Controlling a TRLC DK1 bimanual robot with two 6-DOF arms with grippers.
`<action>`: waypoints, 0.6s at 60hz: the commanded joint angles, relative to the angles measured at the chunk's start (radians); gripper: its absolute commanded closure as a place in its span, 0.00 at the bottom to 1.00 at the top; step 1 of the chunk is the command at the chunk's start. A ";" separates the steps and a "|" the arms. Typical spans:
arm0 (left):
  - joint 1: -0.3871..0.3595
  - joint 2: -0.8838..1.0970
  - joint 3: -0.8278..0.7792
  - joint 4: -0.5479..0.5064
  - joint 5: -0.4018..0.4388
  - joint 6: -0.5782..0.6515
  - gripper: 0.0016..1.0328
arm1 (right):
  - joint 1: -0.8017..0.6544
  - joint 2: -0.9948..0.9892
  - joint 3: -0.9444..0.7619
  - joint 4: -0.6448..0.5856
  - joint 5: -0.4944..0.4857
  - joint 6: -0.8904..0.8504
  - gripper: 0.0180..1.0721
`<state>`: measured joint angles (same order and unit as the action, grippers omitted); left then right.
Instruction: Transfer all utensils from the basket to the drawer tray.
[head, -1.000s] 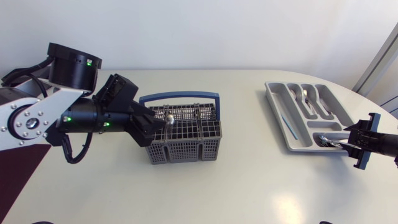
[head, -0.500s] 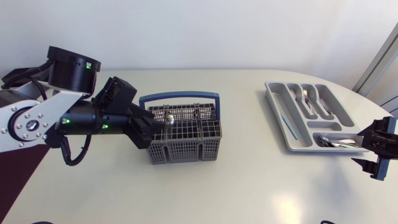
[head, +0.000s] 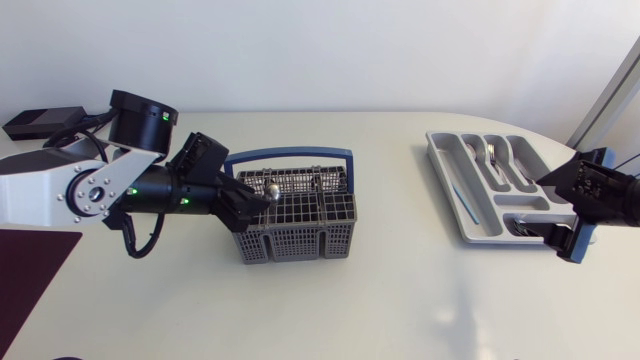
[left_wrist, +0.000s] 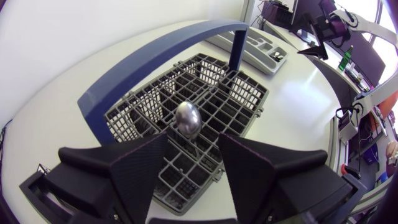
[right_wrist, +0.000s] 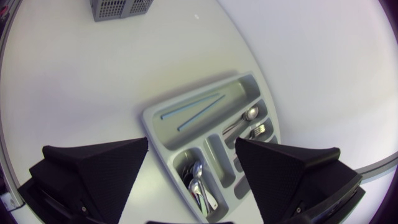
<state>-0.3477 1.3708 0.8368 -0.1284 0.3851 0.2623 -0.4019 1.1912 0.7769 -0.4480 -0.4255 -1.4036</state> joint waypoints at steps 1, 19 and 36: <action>0.007 0.037 0.027 0.029 0.015 -0.018 0.43 | 0.069 -0.044 -0.021 -0.027 -0.004 0.104 0.04; -0.010 0.099 0.022 0.154 0.015 -0.072 0.42 | 0.198 -0.085 -0.061 -0.018 0.008 0.196 0.04; -0.045 0.128 0.030 0.177 0.015 -0.083 0.46 | 0.253 -0.117 -0.103 -0.012 0.007 0.218 0.04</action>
<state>-0.3832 1.4803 0.8391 0.0360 0.3889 0.2020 -0.1646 1.0935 0.7002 -0.4606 -0.4210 -1.2110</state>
